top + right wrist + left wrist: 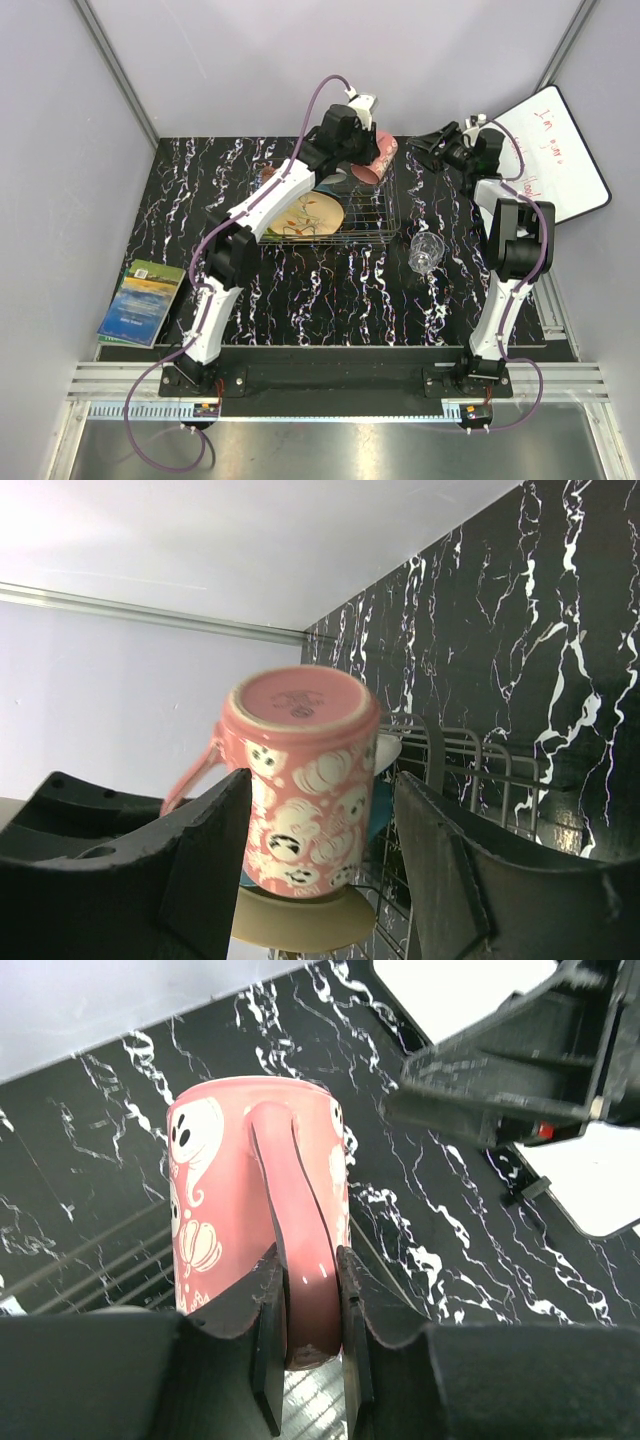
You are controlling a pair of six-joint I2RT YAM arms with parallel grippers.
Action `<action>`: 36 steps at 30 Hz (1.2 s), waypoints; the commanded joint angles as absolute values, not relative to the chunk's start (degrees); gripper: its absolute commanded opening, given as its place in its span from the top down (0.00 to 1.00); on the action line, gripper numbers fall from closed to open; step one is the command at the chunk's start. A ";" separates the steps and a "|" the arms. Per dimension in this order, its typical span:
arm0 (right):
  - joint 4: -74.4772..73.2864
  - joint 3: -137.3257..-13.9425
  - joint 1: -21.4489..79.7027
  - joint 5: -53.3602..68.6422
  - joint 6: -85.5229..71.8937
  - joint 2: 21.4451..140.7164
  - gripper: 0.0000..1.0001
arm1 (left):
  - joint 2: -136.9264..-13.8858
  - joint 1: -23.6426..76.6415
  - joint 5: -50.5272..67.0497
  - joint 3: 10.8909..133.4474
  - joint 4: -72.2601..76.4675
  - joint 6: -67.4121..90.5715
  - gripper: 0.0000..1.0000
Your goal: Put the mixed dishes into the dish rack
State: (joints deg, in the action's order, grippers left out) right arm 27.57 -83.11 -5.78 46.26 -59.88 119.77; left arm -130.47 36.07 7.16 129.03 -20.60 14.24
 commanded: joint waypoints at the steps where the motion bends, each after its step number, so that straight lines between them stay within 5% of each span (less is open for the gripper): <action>1: 33.04 -81.39 -5.80 47.99 -61.08 117.07 0.34 | -129.28 35.51 7.21 131.84 -6.07 11.78 1.00; 30: 38.06 -80.77 -5.80 47.29 -66.00 119.88 0.34 | -128.41 35.07 8.61 113.47 -8.52 13.89 0.99; 33: 38.14 -80.51 -5.63 47.20 -65.92 119.62 0.34 | -128.50 35.16 9.05 111.45 -9.05 13.89 0.74; 34: 38.14 -80.42 -5.63 47.20 -65.83 119.36 0.34 | -128.76 35.16 9.14 110.40 -8.97 13.80 0.57; 36: 37.53 -80.16 -5.62 47.11 -65.39 119.09 0.34 | -129.46 35.16 9.49 109.87 -8.96 13.10 0.48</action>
State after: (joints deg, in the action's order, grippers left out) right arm 34.94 -80.40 -5.78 46.61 -65.43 119.87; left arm -128.29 35.53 9.80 112.86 -6.02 13.65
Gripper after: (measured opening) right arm 0.658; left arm 0.449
